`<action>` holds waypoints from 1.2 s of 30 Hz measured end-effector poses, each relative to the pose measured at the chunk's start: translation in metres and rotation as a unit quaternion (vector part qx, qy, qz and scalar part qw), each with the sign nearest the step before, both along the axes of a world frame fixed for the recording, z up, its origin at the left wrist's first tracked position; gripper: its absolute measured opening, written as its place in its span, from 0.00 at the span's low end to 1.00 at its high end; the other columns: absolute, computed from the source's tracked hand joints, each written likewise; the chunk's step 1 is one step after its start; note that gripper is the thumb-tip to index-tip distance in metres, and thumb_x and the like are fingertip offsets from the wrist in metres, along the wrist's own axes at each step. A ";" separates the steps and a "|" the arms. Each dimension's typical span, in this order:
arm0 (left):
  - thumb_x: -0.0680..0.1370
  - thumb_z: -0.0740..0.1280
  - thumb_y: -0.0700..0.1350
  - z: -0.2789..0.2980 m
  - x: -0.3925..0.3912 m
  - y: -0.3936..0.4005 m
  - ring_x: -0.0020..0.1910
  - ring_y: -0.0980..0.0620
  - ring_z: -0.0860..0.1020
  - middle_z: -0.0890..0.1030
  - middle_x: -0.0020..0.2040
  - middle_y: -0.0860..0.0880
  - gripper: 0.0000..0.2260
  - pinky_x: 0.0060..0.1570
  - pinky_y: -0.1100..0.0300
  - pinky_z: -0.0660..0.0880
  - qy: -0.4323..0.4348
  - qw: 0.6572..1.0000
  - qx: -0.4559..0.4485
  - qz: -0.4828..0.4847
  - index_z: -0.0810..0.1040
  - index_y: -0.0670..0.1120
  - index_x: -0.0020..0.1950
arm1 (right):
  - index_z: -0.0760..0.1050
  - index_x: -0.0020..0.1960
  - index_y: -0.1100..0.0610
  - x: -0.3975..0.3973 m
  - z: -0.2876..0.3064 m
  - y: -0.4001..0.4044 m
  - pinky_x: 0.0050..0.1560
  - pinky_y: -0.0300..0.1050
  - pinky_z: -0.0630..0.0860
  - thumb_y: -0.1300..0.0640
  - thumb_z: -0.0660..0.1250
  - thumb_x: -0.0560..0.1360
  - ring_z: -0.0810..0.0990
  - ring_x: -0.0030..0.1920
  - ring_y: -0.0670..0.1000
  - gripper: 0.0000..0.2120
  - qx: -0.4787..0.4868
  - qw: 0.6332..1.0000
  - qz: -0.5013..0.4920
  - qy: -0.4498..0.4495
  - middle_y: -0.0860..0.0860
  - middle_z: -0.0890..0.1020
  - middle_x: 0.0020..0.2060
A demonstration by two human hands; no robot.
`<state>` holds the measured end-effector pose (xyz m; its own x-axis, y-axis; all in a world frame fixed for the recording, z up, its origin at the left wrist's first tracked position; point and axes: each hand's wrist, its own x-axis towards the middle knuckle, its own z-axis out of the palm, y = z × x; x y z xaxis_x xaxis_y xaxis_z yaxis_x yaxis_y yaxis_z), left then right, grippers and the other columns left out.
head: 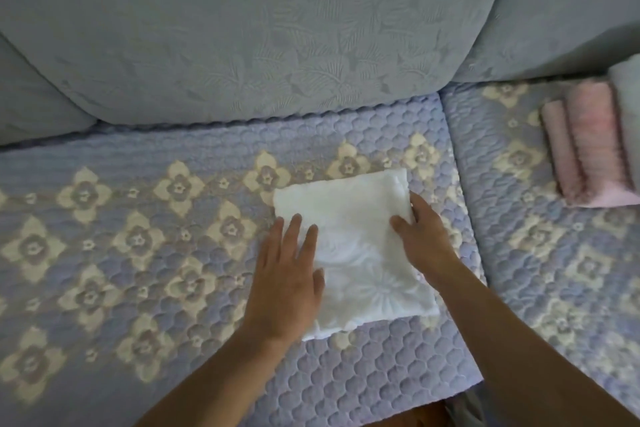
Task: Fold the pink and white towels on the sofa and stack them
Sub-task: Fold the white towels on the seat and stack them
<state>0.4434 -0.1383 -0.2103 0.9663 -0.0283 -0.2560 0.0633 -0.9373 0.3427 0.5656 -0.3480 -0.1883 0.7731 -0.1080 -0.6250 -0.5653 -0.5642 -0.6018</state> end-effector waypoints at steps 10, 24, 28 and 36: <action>0.83 0.53 0.61 -0.044 0.017 -0.041 0.81 0.39 0.45 0.49 0.82 0.39 0.31 0.77 0.38 0.50 0.029 0.998 0.061 -0.008 0.54 0.46 0.82 | 0.57 0.80 0.55 -0.050 -0.028 0.022 0.77 0.60 0.57 0.49 0.57 0.84 0.57 0.77 0.61 0.27 -0.293 0.887 0.247 -0.257 0.58 0.59 0.77; 0.75 0.70 0.55 -0.019 -0.024 -0.019 0.68 0.44 0.71 0.73 0.68 0.45 0.28 0.64 0.47 0.73 0.070 0.943 -0.200 0.257 0.69 0.52 0.73 | 0.48 0.81 0.46 -0.041 -0.033 -0.006 0.71 0.57 0.62 0.42 0.66 0.77 0.60 0.74 0.56 0.39 -0.185 0.980 0.069 -0.011 0.51 0.59 0.76; 0.73 0.76 0.45 0.012 0.001 -0.013 0.52 0.48 0.83 0.85 0.55 0.47 0.20 0.51 0.52 0.80 0.296 0.671 -0.482 0.480 0.78 0.46 0.64 | 0.70 0.70 0.52 -0.043 -0.003 -0.004 0.57 0.57 0.79 0.46 0.76 0.72 0.81 0.58 0.57 0.30 0.103 0.969 -0.157 0.159 0.55 0.80 0.64; 0.74 0.70 0.39 0.137 0.009 -0.035 0.55 0.35 0.83 0.83 0.57 0.37 0.18 0.57 0.40 0.77 0.441 0.509 -0.586 0.450 0.79 0.41 0.64 | 0.76 0.67 0.57 -0.077 0.092 -0.081 0.64 0.62 0.76 0.49 0.76 0.73 0.83 0.59 0.59 0.25 0.289 0.899 -0.198 0.265 0.56 0.84 0.58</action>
<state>0.4524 -0.1735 -0.0734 0.2467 -0.3094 -0.9184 0.9005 0.4235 0.0992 0.4883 -0.4293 -0.0959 0.3238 0.1515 -0.9339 -0.9461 0.0636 -0.3177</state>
